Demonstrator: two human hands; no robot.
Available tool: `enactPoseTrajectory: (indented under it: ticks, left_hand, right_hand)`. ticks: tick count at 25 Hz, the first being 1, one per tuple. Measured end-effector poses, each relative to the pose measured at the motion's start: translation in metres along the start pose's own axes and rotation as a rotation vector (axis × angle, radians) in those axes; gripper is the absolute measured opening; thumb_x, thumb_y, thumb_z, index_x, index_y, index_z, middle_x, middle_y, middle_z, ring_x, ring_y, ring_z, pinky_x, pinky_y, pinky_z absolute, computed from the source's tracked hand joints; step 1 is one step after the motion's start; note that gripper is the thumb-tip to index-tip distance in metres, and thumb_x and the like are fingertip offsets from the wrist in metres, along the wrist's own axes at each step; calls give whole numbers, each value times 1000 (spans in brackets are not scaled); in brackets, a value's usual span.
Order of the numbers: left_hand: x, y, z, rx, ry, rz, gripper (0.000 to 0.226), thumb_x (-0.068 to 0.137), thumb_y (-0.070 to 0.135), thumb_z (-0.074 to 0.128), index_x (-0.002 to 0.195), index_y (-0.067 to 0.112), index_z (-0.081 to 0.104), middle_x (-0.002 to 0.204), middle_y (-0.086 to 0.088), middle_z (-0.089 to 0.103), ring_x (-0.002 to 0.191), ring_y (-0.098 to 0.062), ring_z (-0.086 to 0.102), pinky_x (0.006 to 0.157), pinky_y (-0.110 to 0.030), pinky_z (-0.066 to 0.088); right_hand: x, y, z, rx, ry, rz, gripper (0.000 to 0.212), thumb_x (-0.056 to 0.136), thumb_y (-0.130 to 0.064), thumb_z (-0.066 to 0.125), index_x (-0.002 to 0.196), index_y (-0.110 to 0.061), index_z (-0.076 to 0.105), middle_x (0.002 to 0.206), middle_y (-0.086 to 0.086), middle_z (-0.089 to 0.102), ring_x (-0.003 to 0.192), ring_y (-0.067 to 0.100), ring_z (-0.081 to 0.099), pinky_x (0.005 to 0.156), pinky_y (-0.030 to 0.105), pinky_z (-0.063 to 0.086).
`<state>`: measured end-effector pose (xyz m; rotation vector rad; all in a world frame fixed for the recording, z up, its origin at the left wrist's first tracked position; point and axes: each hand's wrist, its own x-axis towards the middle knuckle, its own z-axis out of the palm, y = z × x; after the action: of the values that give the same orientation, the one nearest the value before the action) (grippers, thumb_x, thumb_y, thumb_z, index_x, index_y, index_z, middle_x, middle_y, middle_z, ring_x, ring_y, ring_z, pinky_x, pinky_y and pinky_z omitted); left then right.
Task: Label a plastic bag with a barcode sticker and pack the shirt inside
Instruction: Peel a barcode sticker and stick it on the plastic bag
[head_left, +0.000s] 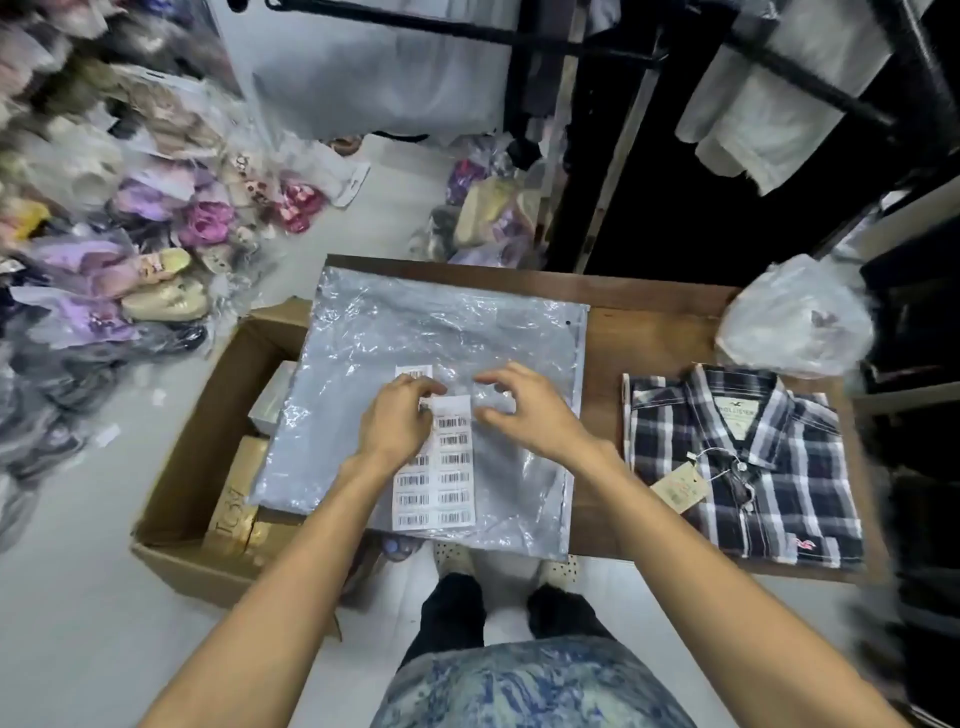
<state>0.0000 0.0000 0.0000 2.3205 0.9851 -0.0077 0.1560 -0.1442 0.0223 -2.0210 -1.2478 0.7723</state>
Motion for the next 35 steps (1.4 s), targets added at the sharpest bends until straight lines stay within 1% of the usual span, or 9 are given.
enactPoseTrajectory:
  ticks: [3, 7, 10, 14, 19, 23, 30, 32, 35]
  left_hand:
    - [2, -10, 1, 2, -46, -56, 36, 88, 3, 59, 117, 21, 73, 117, -9, 67, 105, -29, 67, 89, -42, 55]
    - [3, -21, 6, -5, -80, -38, 36, 86, -1, 63, 117, 14, 73, 116, -12, 65, 105, -29, 66, 94, -38, 52]
    - [6, -24, 7, -24, -85, -36, 35, 84, 0, 66, 115, 13, 74, 116, -11, 65, 105, -29, 65, 95, -37, 51]
    - [6, -29, 9, -69, -93, -45, 32, 82, 7, 74, 112, 16, 74, 114, -6, 64, 105, -26, 65, 93, -40, 52]
    - [5, -30, 12, -87, -88, -36, 37, 80, 14, 80, 116, 18, 72, 112, -6, 60, 106, -24, 62, 94, -38, 51]
    - [5, -32, 13, -64, -115, 48, 42, 84, 17, 78, 125, 26, 71, 105, -3, 49, 109, -27, 54, 97, -40, 48]
    - [8, -35, 10, -98, -123, 62, 38, 84, 26, 79, 121, 24, 73, 104, -4, 54, 106, -25, 56, 93, -38, 48]
    - [9, -34, 10, -127, -106, 46, 34, 85, 24, 79, 118, 20, 72, 106, -5, 59, 106, -25, 59, 92, -38, 50]
    - [10, -35, 9, -139, -84, 26, 30, 84, 17, 79, 113, 17, 70, 102, -1, 60, 99, -22, 63, 88, -36, 52]
  right_hand:
    - [12, -2, 17, -55, -66, 41, 35, 85, -27, 75, 119, -20, 71, 116, -5, 66, 106, 15, 62, 94, 36, 53]
    - [24, -4, 33, -156, -134, 53, 31, 84, -26, 77, 114, -18, 74, 93, -6, 60, 85, 12, 59, 82, 32, 50]
    - [32, -6, 46, -211, -191, 34, 31, 83, -23, 76, 113, -14, 76, 95, 3, 63, 91, 21, 63, 78, 26, 44]
    - [40, -5, 59, -243, -168, 85, 35, 78, -29, 81, 110, -16, 76, 97, 1, 55, 99, 23, 59, 86, 34, 50]
    - [40, 5, 56, -191, -142, 140, 33, 77, -19, 85, 107, -10, 76, 93, 1, 55, 85, 21, 65, 82, 26, 50]
    - [38, 9, 53, -176, -123, 153, 29, 78, -18, 85, 104, -11, 76, 94, 1, 54, 76, 13, 58, 76, 19, 45]
    - [41, 3, 58, -207, -213, 32, 32, 81, -26, 80, 112, -18, 76, 97, 5, 57, 94, 19, 58, 84, 28, 45]
    - [43, 2, 60, -218, -203, 24, 28, 82, -31, 79, 109, -23, 77, 93, 2, 58, 91, 20, 60, 80, 34, 50]
    - [45, 2, 60, -215, -159, 41, 17, 82, -30, 79, 96, -22, 80, 84, -5, 57, 82, 15, 61, 76, 33, 52]
